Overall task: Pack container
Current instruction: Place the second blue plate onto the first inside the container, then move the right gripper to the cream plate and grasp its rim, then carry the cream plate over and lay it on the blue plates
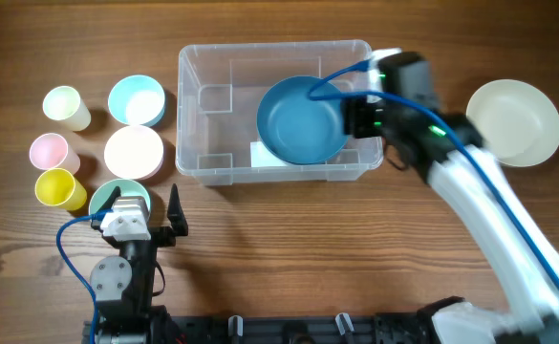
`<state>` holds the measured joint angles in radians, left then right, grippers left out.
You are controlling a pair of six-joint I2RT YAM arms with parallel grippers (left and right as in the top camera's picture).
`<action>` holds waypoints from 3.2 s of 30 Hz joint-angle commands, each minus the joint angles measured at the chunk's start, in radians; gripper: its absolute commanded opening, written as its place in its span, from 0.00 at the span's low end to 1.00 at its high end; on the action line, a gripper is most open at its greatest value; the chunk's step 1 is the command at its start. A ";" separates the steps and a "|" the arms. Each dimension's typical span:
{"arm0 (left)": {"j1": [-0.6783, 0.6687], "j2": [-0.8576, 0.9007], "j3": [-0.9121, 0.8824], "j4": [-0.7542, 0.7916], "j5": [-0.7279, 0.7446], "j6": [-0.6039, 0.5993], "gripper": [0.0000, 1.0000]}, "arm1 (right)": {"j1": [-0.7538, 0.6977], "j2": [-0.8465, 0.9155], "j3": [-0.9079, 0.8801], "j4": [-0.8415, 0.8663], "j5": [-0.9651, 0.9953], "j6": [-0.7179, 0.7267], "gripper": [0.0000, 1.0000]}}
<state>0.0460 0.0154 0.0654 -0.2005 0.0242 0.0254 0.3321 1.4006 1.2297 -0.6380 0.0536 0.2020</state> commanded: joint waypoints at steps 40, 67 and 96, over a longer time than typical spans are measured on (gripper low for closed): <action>-0.001 -0.008 -0.006 0.004 0.008 0.020 1.00 | -1.036 0.524 0.004 0.010 -0.318 0.245 0.73; -0.001 -0.008 -0.006 0.004 0.008 0.020 1.00 | -0.361 -0.079 0.290 -0.076 -0.277 0.057 0.04; -0.001 -0.008 -0.006 0.004 0.008 0.020 1.00 | -0.096 0.217 0.483 -0.374 0.227 0.140 0.98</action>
<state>0.0460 0.0154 0.0654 -0.2001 0.0242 0.0254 0.3626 1.7836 1.6077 -0.9588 0.2211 0.2813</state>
